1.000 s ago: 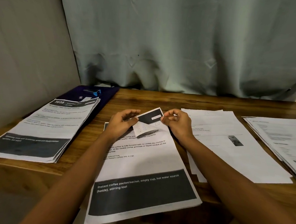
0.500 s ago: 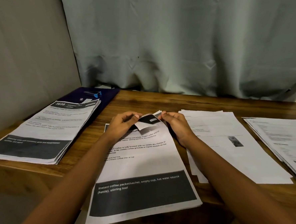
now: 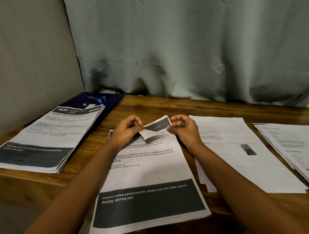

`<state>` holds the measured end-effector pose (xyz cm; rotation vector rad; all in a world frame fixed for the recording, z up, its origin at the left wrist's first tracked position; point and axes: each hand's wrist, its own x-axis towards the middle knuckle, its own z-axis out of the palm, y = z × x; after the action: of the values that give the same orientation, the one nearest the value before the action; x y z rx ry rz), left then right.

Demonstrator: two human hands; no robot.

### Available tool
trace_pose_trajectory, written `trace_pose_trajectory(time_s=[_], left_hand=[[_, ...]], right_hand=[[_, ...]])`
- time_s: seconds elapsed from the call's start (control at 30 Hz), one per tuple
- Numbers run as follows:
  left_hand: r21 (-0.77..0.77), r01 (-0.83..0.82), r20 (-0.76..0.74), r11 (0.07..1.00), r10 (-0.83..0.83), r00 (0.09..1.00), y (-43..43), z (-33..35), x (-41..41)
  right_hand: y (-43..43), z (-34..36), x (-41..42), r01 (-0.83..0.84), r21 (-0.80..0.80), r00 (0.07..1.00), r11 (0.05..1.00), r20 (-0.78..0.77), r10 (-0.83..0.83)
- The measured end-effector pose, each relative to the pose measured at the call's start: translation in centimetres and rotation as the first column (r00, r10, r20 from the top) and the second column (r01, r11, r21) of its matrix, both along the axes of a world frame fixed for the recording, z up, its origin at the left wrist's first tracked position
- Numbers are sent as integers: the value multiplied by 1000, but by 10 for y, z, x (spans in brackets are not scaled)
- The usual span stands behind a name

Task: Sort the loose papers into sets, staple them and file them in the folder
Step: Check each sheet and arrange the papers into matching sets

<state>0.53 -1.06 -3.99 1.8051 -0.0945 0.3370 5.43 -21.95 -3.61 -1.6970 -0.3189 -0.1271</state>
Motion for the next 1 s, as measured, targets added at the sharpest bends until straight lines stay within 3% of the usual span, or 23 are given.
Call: trace_pose_trajectory(time_s=[0.4, 0.6, 0.7, 0.8, 1.0], left_hand=[[-59, 83, -11, 995, -84, 996, -1, 0, 0], [-82, 103, -24, 991, -106, 994, 1, -2, 2], [-84, 112, -8, 990, -113, 994, -1, -1, -1], [-42, 95, 3, 995, -95, 995, -2, 1, -2], [43, 32, -22, 999, -31, 999, 2, -1, 0]], right_hand=[[1, -1, -1, 56, -44, 990, 997, 128, -50], [2, 2, 0, -54, 39, 995, 998, 80, 51], [1, 9, -5, -185, 60, 981, 981, 72, 180], [3, 13, -11, -314, 1, 947, 949, 63, 314], [2, 16, -20, -362, -74, 931, 929, 25, 365]])
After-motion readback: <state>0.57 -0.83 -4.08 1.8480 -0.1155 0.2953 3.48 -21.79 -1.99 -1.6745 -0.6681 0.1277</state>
